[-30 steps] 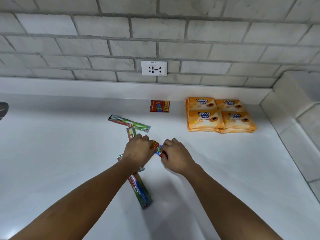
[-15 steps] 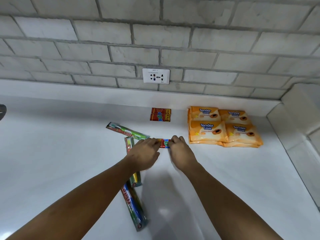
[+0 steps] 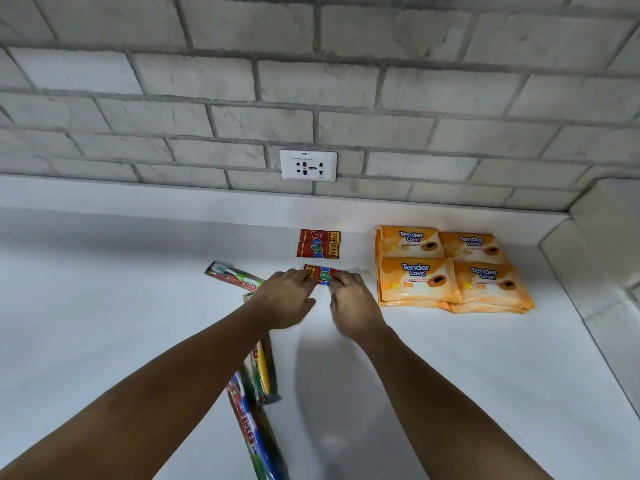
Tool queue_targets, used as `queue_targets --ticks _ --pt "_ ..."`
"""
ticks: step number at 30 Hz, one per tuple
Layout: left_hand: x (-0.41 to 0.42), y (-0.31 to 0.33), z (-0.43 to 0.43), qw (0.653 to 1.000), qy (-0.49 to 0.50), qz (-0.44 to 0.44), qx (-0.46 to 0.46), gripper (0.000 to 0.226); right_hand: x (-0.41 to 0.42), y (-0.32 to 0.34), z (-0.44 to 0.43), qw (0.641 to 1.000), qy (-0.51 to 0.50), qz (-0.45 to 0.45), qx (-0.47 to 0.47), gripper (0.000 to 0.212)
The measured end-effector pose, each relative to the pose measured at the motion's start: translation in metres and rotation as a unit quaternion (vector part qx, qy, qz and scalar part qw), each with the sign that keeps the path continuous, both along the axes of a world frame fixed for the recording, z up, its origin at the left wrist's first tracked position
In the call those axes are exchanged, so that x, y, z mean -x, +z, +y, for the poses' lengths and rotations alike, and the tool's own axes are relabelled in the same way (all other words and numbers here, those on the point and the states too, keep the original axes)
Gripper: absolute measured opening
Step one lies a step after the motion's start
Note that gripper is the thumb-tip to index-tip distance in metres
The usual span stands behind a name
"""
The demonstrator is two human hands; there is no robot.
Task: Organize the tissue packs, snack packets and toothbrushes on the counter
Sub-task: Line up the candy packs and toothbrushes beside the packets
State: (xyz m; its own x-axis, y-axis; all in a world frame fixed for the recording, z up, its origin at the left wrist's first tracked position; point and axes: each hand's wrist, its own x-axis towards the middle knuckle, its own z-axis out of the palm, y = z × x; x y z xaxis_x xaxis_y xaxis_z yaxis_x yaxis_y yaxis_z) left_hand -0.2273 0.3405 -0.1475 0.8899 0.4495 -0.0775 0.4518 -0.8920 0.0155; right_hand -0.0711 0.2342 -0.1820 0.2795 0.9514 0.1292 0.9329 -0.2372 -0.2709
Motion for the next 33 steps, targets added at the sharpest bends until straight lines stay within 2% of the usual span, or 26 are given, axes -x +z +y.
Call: queue_targets --ticks 12,33 --pt "0.005 0.001 0.014 0.998 0.039 0.031 0.039 0.064 0.010 -0.006 0.010 1.000 -0.002 0.014 0.000 0.052" --pt "-0.001 0.003 0.017 0.995 0.066 0.065 0.043 0.069 0.001 -0.004 0.012 0.999 -0.001 0.029 0.025 0.059"
